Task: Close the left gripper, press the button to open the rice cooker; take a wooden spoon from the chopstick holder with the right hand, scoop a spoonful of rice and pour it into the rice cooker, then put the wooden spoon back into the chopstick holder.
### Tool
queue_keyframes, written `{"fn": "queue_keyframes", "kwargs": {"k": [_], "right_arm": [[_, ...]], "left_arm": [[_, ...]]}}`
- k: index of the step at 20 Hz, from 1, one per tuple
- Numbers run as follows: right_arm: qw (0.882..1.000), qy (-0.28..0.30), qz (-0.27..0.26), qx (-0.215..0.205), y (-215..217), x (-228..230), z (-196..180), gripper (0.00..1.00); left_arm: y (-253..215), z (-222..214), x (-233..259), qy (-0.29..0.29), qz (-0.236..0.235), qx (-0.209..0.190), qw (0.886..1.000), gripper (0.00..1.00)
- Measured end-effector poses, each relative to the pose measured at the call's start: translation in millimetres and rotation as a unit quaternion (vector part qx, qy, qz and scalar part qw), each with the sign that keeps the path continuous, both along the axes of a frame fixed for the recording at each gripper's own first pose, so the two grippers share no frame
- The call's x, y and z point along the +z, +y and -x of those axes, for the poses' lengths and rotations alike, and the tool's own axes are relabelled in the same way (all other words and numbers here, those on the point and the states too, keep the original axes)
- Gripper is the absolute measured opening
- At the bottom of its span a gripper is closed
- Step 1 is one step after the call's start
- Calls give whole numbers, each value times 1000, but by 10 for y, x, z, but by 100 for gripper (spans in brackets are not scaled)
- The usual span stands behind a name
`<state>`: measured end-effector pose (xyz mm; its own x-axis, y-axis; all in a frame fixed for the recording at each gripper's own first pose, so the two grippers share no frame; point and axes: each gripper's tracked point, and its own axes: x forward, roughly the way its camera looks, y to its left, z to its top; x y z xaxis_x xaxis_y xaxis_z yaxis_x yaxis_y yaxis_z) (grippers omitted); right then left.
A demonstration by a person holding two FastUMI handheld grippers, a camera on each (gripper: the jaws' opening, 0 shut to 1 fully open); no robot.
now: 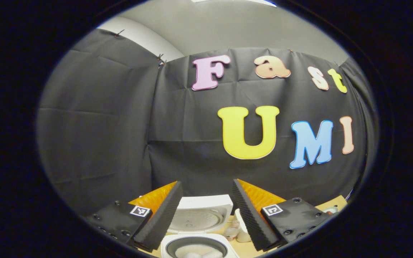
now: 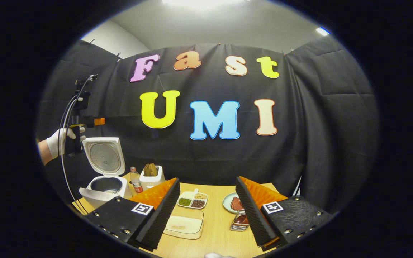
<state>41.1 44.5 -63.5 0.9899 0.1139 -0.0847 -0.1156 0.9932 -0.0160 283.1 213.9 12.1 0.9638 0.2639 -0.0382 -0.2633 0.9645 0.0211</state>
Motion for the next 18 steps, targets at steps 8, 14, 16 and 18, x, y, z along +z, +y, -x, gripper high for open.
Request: {"fn": "queue_keyframes", "kwargs": {"k": [8,14,16,18], "right_arm": [[1000,25,0,-6,-41,-82,-35,95],[999,37,-17,-5,-72,-155,-15,95],[999,38,-21,-2,-69,-166,-6,95],[999,33,-16,1,-69,-138,11,95]], "left_arm": [[554,-842,-644,84,13,55,995,97],[664,-911,-948,134,30,61,989,99],[646,-883,-959,147,32,60,987,97],[589,-762,-986,161,38,60,984,98]]}}
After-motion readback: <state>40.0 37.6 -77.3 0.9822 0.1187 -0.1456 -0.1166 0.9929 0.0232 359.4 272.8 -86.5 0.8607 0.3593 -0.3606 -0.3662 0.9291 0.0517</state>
